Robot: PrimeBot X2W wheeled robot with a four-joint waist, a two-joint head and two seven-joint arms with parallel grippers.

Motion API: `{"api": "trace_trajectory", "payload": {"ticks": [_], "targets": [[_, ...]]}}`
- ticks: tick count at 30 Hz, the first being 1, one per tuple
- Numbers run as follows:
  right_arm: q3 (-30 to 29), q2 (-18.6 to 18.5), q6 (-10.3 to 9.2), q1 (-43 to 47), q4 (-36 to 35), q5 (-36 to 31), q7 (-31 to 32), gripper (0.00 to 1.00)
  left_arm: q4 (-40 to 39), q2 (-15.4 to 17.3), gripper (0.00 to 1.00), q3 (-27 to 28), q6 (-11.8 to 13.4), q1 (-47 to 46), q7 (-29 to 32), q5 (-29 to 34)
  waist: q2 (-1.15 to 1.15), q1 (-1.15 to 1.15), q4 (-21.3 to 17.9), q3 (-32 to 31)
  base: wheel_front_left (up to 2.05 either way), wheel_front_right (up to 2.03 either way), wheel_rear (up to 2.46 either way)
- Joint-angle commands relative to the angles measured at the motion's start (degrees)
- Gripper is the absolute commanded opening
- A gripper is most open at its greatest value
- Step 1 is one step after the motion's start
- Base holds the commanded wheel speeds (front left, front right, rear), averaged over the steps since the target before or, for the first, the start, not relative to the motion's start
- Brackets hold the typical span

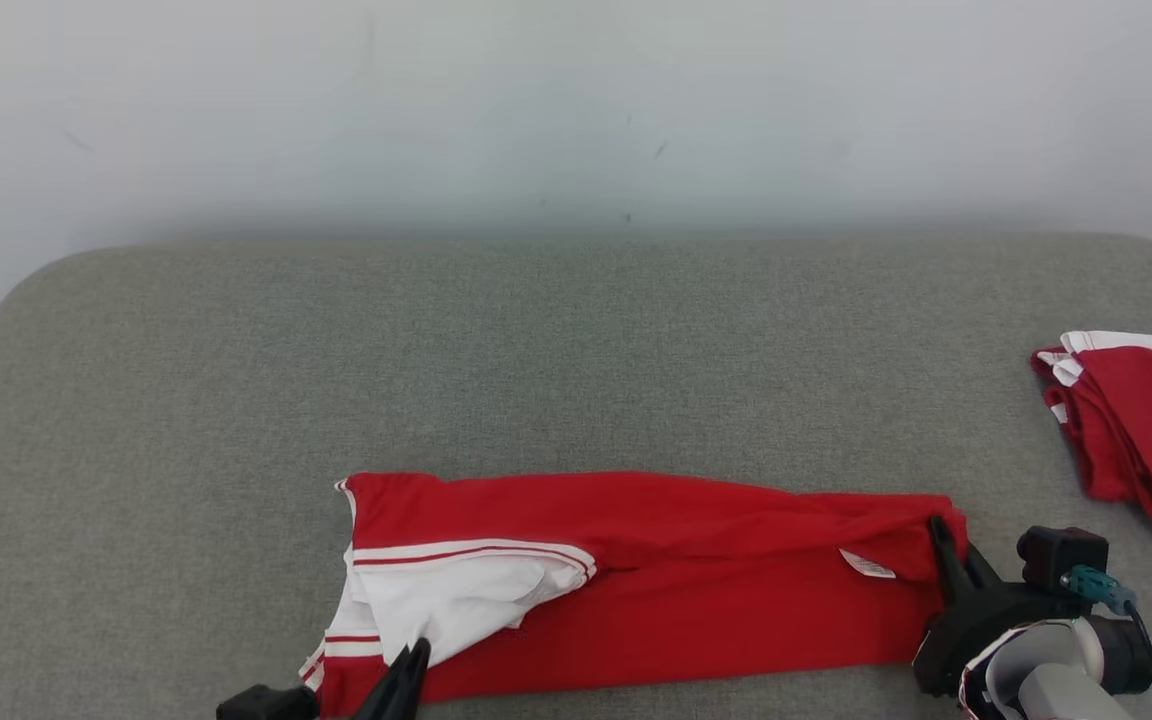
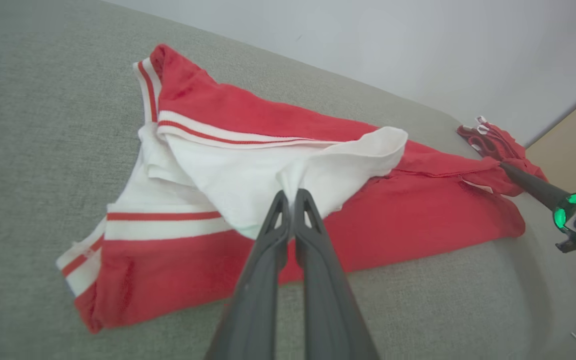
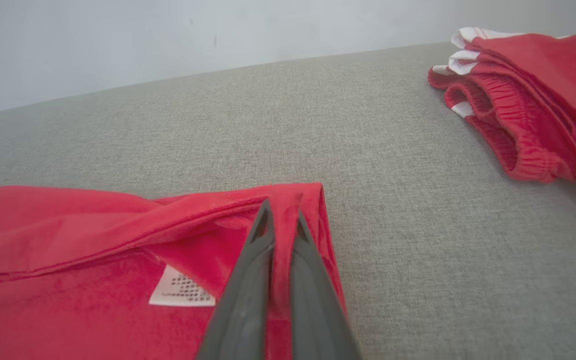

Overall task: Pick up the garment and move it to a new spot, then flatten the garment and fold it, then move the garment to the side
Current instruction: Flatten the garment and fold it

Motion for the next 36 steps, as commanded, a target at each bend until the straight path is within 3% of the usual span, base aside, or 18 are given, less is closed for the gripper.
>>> {"api": "trace_trajectory", "payload": {"ticks": [1, 3, 4, 5, 6, 7, 17, 21, 36], "targets": [[-0.14, 0.55, -0.19, 1.34, -0.42, -0.26, -0.18, 0.00, -0.05, -0.33, 0.00, 0.93, -0.50, 1.30, -0.15, 1.19, 0.01, 0.00, 0.12, -0.07, 0.00, 0.00, 0.00], [-0.61, 0.64, -0.19, 2.27, -1.07, -0.10, -0.18, 0.00, 0.20, -0.77, 0.00, 1.80, -0.60, 2.18, -0.15, 2.07, 0.01, 0.00, 0.17, -0.12, 0.00, 0.00, 0.00], [-1.06, 0.71, -0.19, 2.72, -1.15, 0.19, -0.18, 0.06, 0.13, -1.10, 0.17, 2.51, -0.70, 2.40, -0.15, 2.62, 0.01, 0.00, 0.19, -0.18, 0.00, 0.00, 0.00], [-1.44, 0.93, -0.19, 3.00, -1.31, 0.47, -0.18, 0.49, -0.12, -1.43, 0.72, 3.16, -0.80, 2.67, -0.15, 3.33, 0.01, 0.00, 0.20, -0.25, 0.00, 0.00, 0.00], [-1.85, 1.08, -0.19, 3.36, -1.51, 0.74, -0.18, 0.89, -0.11, -1.68, 1.00, 3.83, -0.85, 3.13, -0.15, 4.39, 0.01, 0.00, 0.20, -0.29, 0.00, 0.00, 0.00], [-2.46, 1.21, -0.19, 3.61, -2.13, 1.16, -0.18, 1.00, -0.31, -1.94, 1.00, 4.93, -0.88, 3.43, -0.15, 5.76, 0.01, 0.00, 0.20, -0.29, 0.00, 0.00, 0.00], [-7.07, 1.20, -0.19, 5.03, -10.65, 0.71, -0.18, 1.00, -5.34, -7.00, 1.00, 20.26, 2.71, 7.07, -0.16, 24.24, 0.01, 0.00, -0.25, -0.06, 0.00, 0.00, 0.00], [-9.21, 2.19, -0.18, 5.80, -12.40, -0.55, -0.18, 1.00, -6.68, -9.51, 1.00, 24.47, 2.94, 7.95, -0.16, 29.22, 0.01, 0.00, -0.38, -0.10, 0.00, 0.00, 0.00], [-6.75, 3.69, -0.18, 3.63, 1.46, 0.75, 1.35, 1.00, -5.61, -13.57, 1.00, 27.92, 0.38, 7.17, -0.16, 35.84, 0.01, 0.00, 0.38, 1.37, 0.00, 0.00, 0.00]]}}
